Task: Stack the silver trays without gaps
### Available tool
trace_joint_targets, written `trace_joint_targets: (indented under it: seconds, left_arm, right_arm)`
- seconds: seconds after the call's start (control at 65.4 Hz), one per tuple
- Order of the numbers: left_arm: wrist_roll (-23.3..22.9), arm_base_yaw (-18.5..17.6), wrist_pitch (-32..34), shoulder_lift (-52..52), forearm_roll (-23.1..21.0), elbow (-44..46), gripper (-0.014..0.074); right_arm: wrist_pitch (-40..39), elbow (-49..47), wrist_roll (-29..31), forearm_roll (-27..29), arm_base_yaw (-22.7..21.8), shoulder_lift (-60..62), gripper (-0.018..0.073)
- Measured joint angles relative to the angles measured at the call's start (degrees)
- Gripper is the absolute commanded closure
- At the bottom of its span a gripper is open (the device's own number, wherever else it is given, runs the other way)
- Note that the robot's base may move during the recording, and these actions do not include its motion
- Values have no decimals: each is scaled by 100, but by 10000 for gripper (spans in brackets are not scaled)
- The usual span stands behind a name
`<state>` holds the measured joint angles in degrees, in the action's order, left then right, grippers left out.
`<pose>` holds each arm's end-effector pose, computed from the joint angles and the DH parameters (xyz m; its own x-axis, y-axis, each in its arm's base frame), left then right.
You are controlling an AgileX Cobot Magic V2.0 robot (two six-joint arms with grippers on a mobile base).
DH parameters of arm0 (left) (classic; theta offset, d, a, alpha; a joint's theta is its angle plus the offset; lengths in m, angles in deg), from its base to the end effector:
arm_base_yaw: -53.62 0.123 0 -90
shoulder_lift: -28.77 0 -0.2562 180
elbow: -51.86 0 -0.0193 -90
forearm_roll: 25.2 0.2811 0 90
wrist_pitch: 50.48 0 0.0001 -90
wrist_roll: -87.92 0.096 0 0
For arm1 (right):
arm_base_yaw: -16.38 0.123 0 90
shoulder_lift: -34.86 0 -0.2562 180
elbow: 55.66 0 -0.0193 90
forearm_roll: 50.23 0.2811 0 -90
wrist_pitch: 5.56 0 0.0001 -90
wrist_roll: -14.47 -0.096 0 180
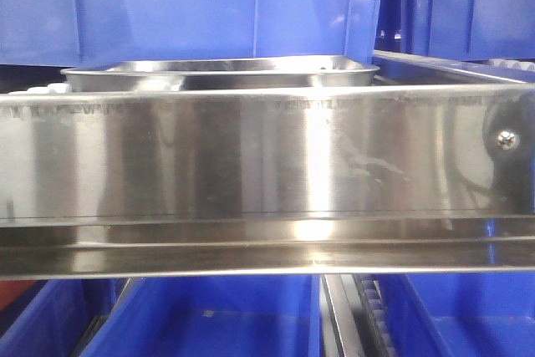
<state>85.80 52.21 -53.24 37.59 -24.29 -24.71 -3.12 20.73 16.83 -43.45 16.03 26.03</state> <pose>0.1214 -0.0029 0.2071 0.0318 -0.0219 -0.9993 0.0245 0.9995 -0.0211 0.1213 -0.0002 0.2088 0.0411 0.0767 -0.9962 -0.0021 0.9971 0.0767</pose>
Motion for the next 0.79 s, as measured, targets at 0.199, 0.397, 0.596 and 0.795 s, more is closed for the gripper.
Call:
trace_joint_targets:
  seconds: [0.199, 0.397, 0.596, 0.795]
  left_arm:
    - [0, 0, 0, 0, 0, 0, 602]
    - [0, 0, 0, 0, 0, 0, 602]
    - [0, 0, 0, 0, 0, 0, 602]
    - [0, 0, 0, 0, 0, 0, 602]
  right_arm:
    - [0, 0, 0, 0, 0, 0, 577]
    - [0, 0, 0, 0, 0, 0, 577]
    - [0, 0, 0, 0, 0, 0, 577]
    - [0, 0, 0, 0, 0, 0, 577]
